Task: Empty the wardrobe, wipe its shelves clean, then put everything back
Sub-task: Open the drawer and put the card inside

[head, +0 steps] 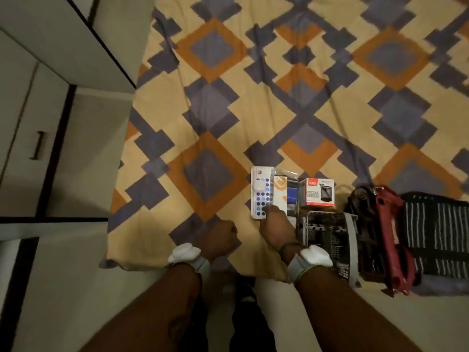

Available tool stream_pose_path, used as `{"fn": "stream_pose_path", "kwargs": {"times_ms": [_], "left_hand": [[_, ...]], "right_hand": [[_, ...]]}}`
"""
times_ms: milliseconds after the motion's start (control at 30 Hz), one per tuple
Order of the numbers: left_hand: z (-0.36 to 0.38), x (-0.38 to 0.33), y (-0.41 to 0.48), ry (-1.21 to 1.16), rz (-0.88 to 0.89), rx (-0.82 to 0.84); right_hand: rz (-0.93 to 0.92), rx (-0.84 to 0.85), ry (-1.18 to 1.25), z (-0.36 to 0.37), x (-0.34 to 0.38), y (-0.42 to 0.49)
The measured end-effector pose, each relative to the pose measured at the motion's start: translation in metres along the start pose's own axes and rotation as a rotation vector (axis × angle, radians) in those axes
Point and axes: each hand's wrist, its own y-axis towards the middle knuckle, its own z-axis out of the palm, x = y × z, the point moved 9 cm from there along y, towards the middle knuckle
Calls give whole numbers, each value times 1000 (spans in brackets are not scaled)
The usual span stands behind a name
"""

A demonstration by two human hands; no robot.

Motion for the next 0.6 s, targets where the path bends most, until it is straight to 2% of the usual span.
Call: {"fn": "stream_pose_path", "kwargs": {"times_ms": [167, 367, 500, 600], "left_hand": [[13, 1, 67, -75, -69, -41], [25, 5, 141, -70, -58, -103], [24, -7, 167, -165, -77, -183], [24, -10, 178, -347, -129, -266]], "right_hand": [[-80, -60, -98, 4, 12, 83], [-176, -89, -250, 28, 8, 154], [-155, -230, -35, 13, -3, 148], [-145, -304, 151, 5, -16, 119]]}}
